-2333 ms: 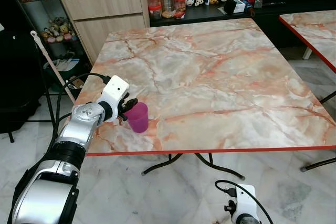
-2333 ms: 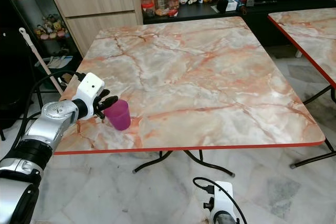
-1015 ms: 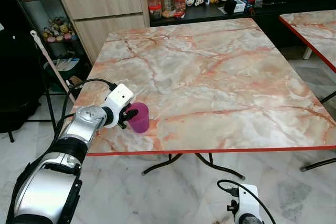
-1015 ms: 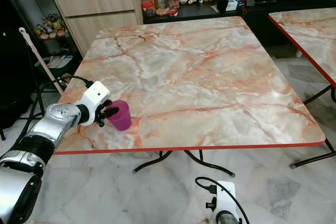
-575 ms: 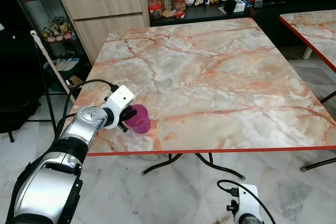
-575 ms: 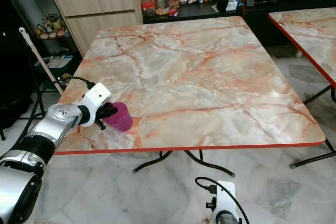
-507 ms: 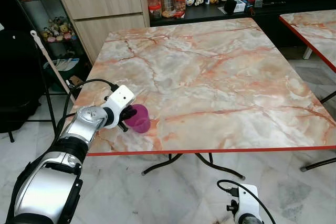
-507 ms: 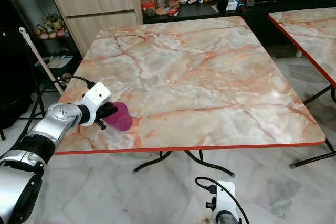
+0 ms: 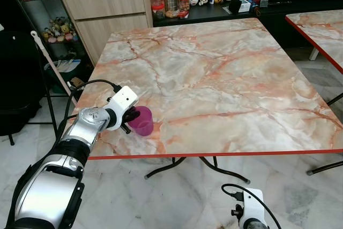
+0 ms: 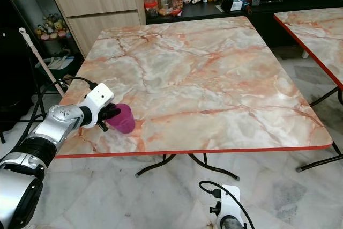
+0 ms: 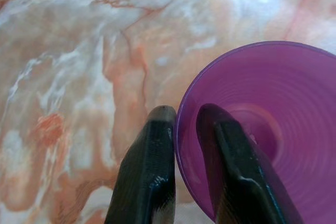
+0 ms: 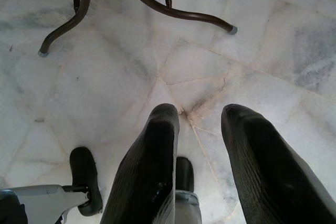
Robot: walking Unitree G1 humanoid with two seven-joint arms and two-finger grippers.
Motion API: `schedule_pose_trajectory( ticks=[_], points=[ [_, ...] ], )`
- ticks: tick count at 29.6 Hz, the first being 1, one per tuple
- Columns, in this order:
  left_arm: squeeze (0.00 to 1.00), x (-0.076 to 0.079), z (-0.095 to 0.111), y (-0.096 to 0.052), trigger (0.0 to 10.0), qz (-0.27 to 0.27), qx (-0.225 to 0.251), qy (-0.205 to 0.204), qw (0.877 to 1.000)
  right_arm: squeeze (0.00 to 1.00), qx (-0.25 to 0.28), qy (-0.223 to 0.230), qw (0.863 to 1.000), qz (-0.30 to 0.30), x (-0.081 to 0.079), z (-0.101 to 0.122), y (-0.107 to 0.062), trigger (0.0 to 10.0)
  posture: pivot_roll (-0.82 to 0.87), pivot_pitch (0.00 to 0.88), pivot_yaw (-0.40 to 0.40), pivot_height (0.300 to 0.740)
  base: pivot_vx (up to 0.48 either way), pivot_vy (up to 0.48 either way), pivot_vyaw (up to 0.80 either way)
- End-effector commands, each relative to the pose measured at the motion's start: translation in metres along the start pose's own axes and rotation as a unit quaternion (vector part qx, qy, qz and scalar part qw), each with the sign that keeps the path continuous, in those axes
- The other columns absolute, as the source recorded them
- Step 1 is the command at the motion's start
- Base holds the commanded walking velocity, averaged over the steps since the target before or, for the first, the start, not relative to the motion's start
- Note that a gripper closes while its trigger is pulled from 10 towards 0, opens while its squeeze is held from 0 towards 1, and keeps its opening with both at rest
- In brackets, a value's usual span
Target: Setting the table
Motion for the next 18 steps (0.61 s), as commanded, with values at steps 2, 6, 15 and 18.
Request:
schedule_pose_trajectory(
  ticks=[2,6,15,18],
  points=[
    [0.00,-0.0167,0.0132,-0.0071,10.0,0.011,0.016,0.016,1.000,0.00,-0.003,0.007,1.000,0.003,-0.0040,-0.0032,-0.0006,10.0,0.00,0.000,0.108,0.740,0.000,0.000,0.00],
    [0.00,-0.0185,0.0185,-0.0082,10.0,0.008,0.027,0.013,1.000,0.00,-0.004,0.008,1.000,0.003,-0.0044,-0.0041,-0.0007,10.0,0.00,0.000,0.109,0.740,0.000,0.000,0.00],
    [0.00,-0.0176,0.0197,-0.0091,10.0,0.002,0.030,0.013,0.999,0.00,-0.004,0.009,1.000,0.002,-0.0047,-0.0044,-0.0008,10.0,0.00,0.000,0.111,0.740,0.000,0.000,0.00],
    [0.00,-0.0174,0.0193,-0.0091,10.0,0.002,0.029,0.012,1.000,0.00,-0.004,0.009,1.000,0.003,-0.0050,-0.0040,-0.0007,10.0,0.00,0.000,0.110,0.740,0.000,0.000,0.00]
  ],
)
Point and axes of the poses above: a point about 5 cm out from each wrist's last joint towards the gripper, its own y axis pointing out of the wrist towards the gripper, its own z axis along the axis of the wrist's last joint, x = y × z, the point moved 6 cm from there along y, pointing out of the wrist towards the gripper, and after that the axes turned 12 degrees about y, right-handed, at the moved point
